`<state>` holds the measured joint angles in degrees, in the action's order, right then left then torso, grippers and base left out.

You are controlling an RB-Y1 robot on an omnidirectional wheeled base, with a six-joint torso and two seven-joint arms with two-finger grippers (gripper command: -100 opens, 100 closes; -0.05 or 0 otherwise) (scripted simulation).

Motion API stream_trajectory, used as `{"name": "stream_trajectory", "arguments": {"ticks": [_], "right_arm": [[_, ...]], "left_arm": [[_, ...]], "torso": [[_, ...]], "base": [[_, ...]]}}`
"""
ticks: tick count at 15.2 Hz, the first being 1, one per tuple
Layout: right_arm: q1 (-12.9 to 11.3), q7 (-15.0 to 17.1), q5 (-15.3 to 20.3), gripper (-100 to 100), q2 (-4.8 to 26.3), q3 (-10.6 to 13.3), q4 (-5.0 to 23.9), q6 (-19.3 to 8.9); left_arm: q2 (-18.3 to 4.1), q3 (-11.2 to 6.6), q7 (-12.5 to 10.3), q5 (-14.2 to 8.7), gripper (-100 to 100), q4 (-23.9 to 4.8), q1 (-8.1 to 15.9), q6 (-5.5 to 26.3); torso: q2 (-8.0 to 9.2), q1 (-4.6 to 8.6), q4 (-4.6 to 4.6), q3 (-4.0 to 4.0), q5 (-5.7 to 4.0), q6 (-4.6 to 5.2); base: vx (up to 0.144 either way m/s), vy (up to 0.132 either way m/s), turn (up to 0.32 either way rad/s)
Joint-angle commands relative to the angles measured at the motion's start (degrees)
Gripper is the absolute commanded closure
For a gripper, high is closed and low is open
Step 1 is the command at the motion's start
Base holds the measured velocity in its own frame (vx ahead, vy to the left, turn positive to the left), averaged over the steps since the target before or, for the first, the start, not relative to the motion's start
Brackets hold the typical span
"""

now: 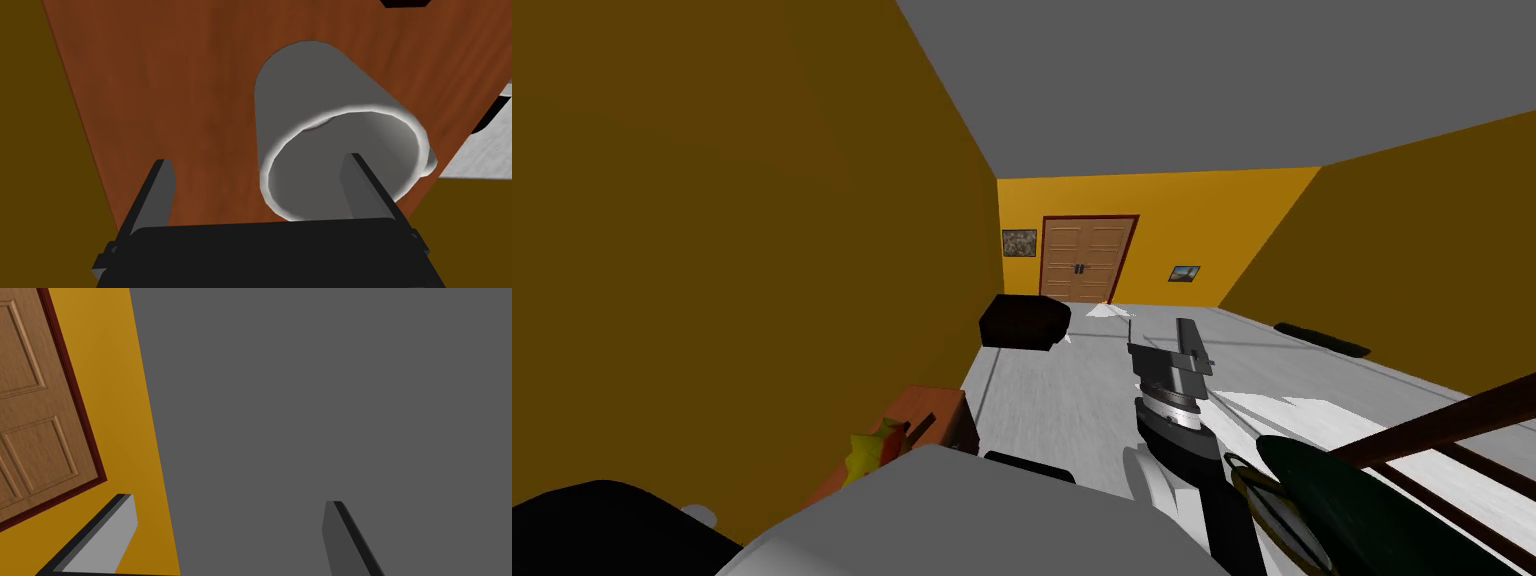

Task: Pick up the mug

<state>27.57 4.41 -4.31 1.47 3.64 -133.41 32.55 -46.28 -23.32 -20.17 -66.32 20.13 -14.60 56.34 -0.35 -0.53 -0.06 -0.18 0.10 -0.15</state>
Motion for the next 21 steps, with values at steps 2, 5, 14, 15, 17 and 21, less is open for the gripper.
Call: {"name": "stream_trajectory", "arguments": {"ticks": [2, 5, 14, 15, 17, 21], "right_arm": [[0.0, 0.0, 0.0, 0, 0.0, 0.0, 0.0, 0.0], [0.0, 0.0, 0.0, 0, 0.0, 0.0, 0.0, 0.0], [0.0, 0.0, 0.0, 0, 0.0, 0.0, 0.0, 0.0], [0.0, 0.0, 0.0, 0, 0.0, 0.0, 0.0, 0.0], [0.0, 0.0, 0.0, 0, 0.0, 0.0, 0.0, 0.0], [0.0, 0.0, 0.0, 0, 0.0, 0.0, 0.0, 0.0]], "left_arm": [[4.0, 2.7, 2.4, -0.3, -100, 4.5, -4.3, -4.1], [4.0, 2.7, 2.4, -0.3, -100, 5.4, -6.5, -4.6], [5.8, 2.93, 2.0, 1.5, 100, 4.4, -5.5, -6.7], [5.9, 2.95, 2.0, 1.5, 100, 4.4, -5.5, -6.7], [5.9, 2.98, 2.1, 1.5, 100, 4.4, -5.5, -6.7], [4.6, 2.82, 2.7, 0.3, 100, 3.8, -5.5, -5.7]], "torso": [[-0.22, -0.49, -0.06, -0.14, 0.12, 0.0], [0.13, -0.16, -0.11, -0.01, 0.21, -0.14], [0.44, -0.01, -0.04, 0.18, 0.16, -0.13], [0.44, -0.02, -0.02, 0.19, 0.15, -0.09], [0.44, -0.1, -0.01, 0.19, 0.16, -0.06], [0.48, -0.02, -0.02, 0.2, 0.1, -0.1]], "base": [[0.154, 0.298, 0.255], [0.029, 0.045, 0.023], [0.003, 0.002, 0.011], [-0.001, -0.005, 0.009], [0.0, 0.0, 0.0], [-0.011, -0.012, -0.047]]}}
